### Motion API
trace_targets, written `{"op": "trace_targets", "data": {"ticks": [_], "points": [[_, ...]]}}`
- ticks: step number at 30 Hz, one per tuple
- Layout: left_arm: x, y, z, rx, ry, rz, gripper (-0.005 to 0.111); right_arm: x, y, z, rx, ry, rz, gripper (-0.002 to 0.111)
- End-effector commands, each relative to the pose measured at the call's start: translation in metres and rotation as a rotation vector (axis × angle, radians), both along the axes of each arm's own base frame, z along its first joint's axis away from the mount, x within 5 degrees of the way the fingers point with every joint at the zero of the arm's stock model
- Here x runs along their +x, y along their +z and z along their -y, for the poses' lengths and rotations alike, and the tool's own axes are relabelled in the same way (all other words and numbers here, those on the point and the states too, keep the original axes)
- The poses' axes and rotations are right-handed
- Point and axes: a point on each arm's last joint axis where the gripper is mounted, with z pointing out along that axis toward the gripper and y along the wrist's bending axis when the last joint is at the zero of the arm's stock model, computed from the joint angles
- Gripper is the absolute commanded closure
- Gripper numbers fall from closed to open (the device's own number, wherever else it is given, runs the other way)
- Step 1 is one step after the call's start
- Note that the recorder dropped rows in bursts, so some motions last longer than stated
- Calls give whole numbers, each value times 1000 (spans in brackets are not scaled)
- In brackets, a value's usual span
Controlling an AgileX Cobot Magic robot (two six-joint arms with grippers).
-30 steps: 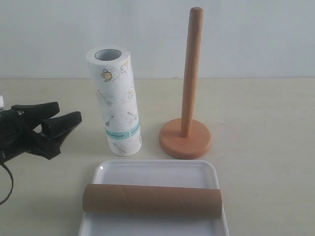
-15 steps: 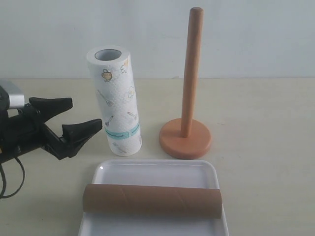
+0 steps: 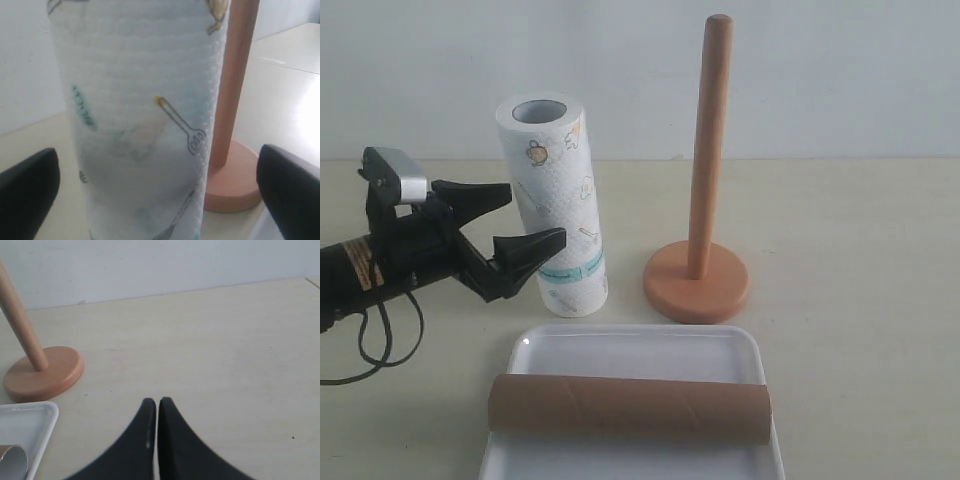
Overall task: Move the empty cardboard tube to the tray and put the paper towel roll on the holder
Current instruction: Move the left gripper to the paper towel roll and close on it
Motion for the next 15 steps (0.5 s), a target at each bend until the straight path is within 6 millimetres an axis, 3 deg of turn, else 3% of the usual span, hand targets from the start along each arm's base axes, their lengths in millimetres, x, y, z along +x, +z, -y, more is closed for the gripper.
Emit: {"op": "trace_targets", "data": {"ticks": [1,15], "points": [[8,-2,9,-14,-25,12,-3,0,1,0,-7,-3,8,107],[34,-13,18,-25,-21,30,-3,0,1,0,-7,-3,8,107]]}}
